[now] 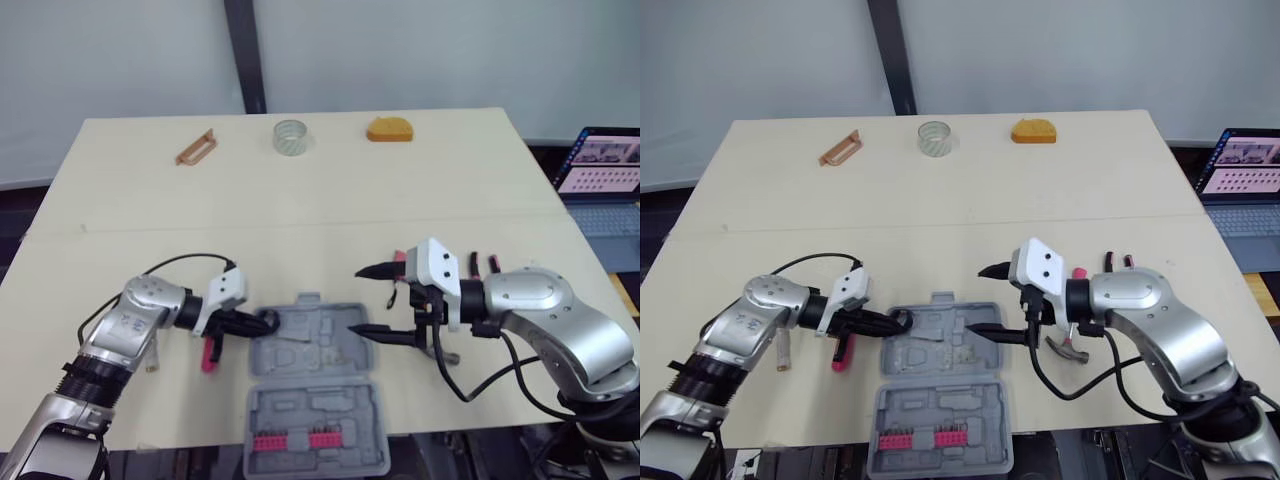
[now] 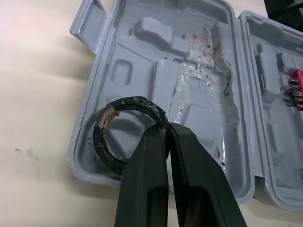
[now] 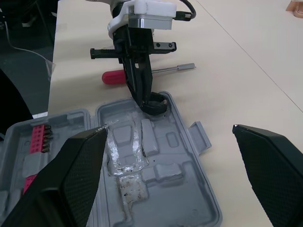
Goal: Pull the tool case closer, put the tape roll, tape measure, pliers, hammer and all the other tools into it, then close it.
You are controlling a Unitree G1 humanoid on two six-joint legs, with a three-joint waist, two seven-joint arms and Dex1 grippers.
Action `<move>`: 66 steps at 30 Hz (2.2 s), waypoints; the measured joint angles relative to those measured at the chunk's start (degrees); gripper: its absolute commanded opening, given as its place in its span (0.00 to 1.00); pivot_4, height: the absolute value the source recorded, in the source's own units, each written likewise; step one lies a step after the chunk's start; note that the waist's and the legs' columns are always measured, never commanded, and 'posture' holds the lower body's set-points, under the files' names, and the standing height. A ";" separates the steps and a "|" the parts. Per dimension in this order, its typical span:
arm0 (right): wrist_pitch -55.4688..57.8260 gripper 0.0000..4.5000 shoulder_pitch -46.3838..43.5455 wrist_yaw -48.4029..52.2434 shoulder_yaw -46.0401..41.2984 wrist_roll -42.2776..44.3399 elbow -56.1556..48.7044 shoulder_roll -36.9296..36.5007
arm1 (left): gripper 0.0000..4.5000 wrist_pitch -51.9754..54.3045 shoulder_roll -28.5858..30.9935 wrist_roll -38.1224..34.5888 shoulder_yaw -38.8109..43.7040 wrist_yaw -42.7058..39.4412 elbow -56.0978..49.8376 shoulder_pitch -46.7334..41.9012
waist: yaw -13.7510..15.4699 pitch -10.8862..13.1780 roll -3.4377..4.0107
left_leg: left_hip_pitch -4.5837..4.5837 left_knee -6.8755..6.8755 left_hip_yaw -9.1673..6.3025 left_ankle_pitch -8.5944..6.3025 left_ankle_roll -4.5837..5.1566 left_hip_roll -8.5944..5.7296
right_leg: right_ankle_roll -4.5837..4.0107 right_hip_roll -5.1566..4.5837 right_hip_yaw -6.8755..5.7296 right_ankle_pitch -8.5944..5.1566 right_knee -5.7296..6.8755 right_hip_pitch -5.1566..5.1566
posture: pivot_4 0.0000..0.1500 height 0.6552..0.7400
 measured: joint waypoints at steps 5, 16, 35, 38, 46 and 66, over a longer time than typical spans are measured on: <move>0.00 1.00 0.08 -0.05 -0.01 0.03 0.00 0.00 | 0.01 -0.80 -0.28 0.82 0.00 0.07 0.20 0.00 | -0.01 0.00 0.00 | 0.00 0.01 0.00 0.00 0.00 0.00 | 0.00 0.00 0.00 0.00 0.00 0.00 | 1.00 1.00; -0.01 1.00 0.35 -0.07 -0.81 0.45 -0.01 0.00 | 0.01 -2.50 -1.18 2.50 0.00 0.50 2.36 -0.24 | 0.01 0.00 0.00 | -0.01 0.06 0.00 -0.01 0.02 0.00 | 0.00 0.00 0.00 0.00 0.01 0.00 | 1.00 1.00; 0.00 1.00 0.90 -0.53 -1.04 1.72 -0.93 0.01 | 0.78 -3.23 -2.24 3.21 0.04 0.41 2.44 -0.48 | 0.08 0.00 0.00 | -0.04 0.16 -0.01 -0.04 0.07 0.00 | 0.00 0.00 0.00 0.00 0.02 0.01 | 1.00 1.00; 0.02 1.00 1.01 -0.55 -1.10 2.29 -0.99 0.01 | 0.78 -2.54 -2.21 3.06 0.13 0.32 2.20 -0.47 | 0.08 0.00 0.00 | -0.04 0.18 0.00 -0.05 0.08 0.00 | 0.00 0.00 0.00 0.00 0.03 0.01 | 1.00 1.00; 0.68 1.00 1.74 -0.99 -1.57 3.82 -1.22 0.01 | 0.78 3.74 0.07 -1.50 3.94 -0.41 -3.82 -0.32 | 0.18 0.01 -0.01 | -0.06 0.26 -0.02 -0.09 0.09 0.01 | 0.00 0.00 0.01 0.00 0.04 0.02 | 1.00 1.00; 0.60 1.00 1.97 -1.22 -1.63 4.03 -1.20 0.01 | 0.29 -4.66 -7.21 -2.42 6.40 9.12 0.36 5.60 | 1.30 0.02 -0.03 | -0.07 0.56 -0.01 -0.22 0.14 0.01 | 0.00 0.00 0.00 0.00 0.03 0.12 | 1.00 1.00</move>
